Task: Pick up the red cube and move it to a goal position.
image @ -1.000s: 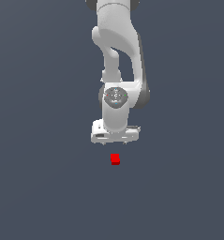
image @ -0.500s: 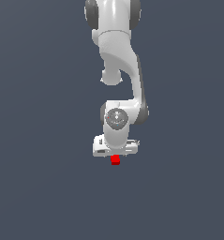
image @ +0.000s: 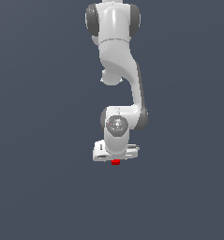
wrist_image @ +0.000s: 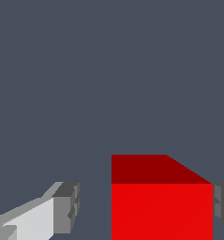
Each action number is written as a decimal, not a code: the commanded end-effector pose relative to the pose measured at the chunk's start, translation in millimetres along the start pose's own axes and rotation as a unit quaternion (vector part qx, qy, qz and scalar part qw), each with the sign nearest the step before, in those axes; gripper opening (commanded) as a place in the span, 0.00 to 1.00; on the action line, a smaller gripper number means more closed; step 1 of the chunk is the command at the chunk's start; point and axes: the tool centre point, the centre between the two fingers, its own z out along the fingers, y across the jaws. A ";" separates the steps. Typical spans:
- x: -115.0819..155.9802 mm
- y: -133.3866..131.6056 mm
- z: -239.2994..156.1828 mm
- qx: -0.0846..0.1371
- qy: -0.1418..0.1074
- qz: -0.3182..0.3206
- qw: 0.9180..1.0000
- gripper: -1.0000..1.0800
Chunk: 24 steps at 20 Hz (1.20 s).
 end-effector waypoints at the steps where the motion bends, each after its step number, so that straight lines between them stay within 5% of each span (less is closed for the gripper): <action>1: 1.0 0.1 0.3 0.000 0.000 0.000 1.000 0.00; 24: -16.9 -9.7 -22.7 0.000 0.000 0.000 1.000 0.00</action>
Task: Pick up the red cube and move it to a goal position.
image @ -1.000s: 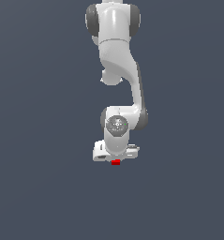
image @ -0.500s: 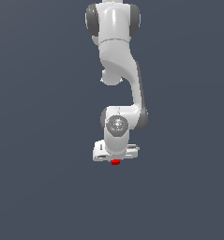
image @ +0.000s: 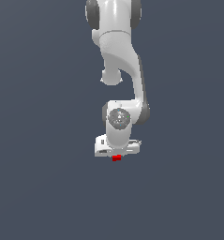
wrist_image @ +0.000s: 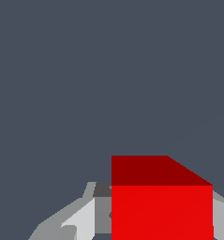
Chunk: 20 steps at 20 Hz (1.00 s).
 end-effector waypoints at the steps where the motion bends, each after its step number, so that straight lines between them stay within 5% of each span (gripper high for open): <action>1: -6.3 -4.0 -9.5 0.000 0.001 0.000 1.000 0.00; 20: -78.1 -46.5 -106.9 0.000 0.001 0.000 1.000 0.00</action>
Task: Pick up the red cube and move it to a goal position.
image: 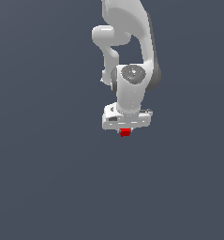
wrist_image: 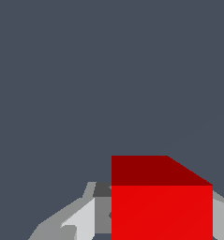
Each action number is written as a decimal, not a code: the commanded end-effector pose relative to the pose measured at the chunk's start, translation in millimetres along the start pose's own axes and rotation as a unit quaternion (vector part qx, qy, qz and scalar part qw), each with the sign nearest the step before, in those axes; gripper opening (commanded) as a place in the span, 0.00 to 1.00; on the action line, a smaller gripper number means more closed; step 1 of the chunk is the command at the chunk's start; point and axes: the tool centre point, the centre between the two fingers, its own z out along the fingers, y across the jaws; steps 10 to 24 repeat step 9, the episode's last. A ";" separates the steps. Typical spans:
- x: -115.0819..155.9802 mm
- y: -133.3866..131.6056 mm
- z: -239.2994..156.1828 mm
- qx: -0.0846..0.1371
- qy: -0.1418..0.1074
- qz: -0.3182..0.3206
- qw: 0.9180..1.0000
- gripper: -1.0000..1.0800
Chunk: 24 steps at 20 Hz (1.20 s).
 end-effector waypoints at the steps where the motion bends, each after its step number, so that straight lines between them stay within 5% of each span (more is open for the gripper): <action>1: -6.3 -3.6 -8.9 0.000 0.000 0.000 1.000 0.00; 24: -12.7 -8.6 -20.5 0.000 0.000 0.000 1.000 0.00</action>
